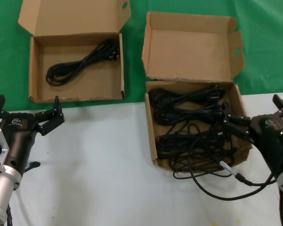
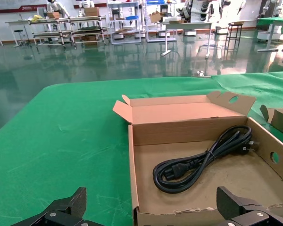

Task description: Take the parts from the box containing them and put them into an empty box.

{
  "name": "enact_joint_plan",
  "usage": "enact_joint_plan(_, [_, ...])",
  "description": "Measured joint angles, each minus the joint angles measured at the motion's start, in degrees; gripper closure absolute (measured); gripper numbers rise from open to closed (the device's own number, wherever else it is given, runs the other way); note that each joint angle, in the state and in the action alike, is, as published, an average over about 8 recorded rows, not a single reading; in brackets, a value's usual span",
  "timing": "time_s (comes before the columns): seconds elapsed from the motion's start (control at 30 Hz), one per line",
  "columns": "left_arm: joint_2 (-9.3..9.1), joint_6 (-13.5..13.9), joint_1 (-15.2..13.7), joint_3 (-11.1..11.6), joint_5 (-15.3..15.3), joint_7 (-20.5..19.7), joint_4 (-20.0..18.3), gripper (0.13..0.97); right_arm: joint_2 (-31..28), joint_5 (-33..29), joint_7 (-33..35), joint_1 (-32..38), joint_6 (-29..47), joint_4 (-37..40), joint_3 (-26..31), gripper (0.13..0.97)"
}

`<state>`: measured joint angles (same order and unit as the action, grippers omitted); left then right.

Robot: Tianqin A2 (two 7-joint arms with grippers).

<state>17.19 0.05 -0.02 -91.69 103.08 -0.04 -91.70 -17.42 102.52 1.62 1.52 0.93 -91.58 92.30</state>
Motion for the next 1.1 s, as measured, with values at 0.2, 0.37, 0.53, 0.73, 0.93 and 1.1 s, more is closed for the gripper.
enact_joint_plan(0.2, [0.0, 0.0, 0.0, 0.0, 0.0, 0.0, 0.0, 0.132, 0.0, 0.0, 0.0, 0.0, 0.0, 0.0, 0.0, 0.129])
enact_joint_plan(0.37, [0.0, 0.0, 0.0, 0.0, 0.0, 0.0, 0.0, 0.132, 0.0, 0.0, 0.0, 0.0, 0.0, 0.0, 0.0, 0.129])
enact_joint_plan(0.53, [0.0, 0.0, 0.0, 0.0, 0.0, 0.0, 0.0, 0.132, 0.0, 0.0, 0.0, 0.0, 0.0, 0.0, 0.0, 0.129])
enact_joint_plan(0.73, [0.0, 0.0, 0.0, 0.0, 0.0, 0.0, 0.0, 0.132, 0.0, 0.0, 0.0, 0.0, 0.0, 0.0, 0.0, 0.129])
enact_joint_plan(0.93, [0.0, 0.0, 0.0, 0.0, 0.0, 0.0, 0.0, 0.132, 0.0, 0.0, 0.0, 0.0, 0.0, 0.0, 0.0, 0.129])
enact_joint_plan(1.1, [0.0, 0.0, 0.0, 0.0, 0.0, 0.0, 0.0, 0.132, 0.0, 0.0, 0.0, 0.0, 0.0, 0.0, 0.0, 0.129])
